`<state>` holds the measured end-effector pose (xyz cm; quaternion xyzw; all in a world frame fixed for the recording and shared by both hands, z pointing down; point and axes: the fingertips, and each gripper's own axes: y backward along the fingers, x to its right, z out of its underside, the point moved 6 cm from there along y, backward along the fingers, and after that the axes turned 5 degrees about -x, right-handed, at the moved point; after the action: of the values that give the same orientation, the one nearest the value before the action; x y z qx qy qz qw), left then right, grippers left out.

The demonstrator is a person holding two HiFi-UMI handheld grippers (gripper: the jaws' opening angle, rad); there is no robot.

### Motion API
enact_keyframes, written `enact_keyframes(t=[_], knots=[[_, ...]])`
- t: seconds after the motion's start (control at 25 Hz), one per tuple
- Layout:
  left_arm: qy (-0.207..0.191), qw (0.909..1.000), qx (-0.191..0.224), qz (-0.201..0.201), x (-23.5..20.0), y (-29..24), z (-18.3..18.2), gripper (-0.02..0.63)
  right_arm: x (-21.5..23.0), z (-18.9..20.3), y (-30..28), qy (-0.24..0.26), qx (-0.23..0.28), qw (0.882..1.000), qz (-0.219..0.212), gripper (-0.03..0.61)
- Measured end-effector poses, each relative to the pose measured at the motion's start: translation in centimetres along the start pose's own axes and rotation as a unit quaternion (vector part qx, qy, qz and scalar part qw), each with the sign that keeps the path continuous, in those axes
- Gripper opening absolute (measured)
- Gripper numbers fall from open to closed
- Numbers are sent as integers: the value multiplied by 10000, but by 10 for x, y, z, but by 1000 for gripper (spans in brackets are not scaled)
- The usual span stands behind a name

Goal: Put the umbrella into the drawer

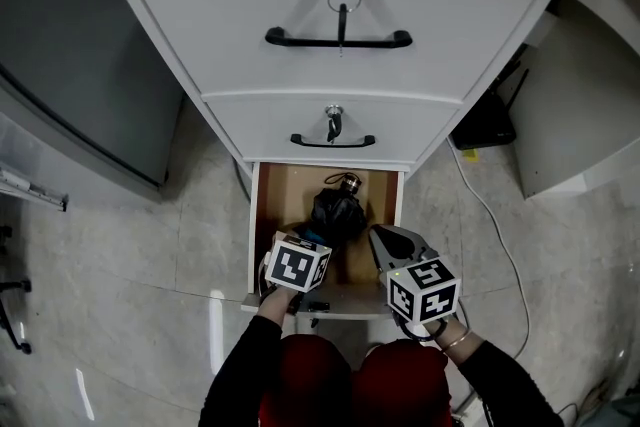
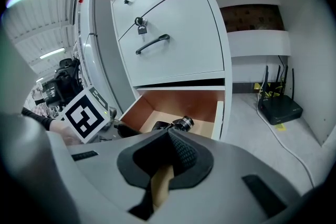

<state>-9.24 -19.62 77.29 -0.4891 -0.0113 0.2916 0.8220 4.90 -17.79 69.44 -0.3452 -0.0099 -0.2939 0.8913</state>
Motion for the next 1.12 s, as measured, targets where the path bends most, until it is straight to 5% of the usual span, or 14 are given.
enact_keyframes(t=[0.52, 0.96, 1.12], knots=[[199, 9884, 1486, -248, 1, 75, -32, 189, -4, -21, 19, -54, 455, 9989, 42, 2], [17, 9570, 2805, -743, 2, 159, -38, 20, -11, -47, 51, -69, 1089, 9940, -91, 2], [102, 9469, 3099, -849, 0, 180, -34, 5, -17, -54, 61, -85, 1250, 9920, -171, 2]])
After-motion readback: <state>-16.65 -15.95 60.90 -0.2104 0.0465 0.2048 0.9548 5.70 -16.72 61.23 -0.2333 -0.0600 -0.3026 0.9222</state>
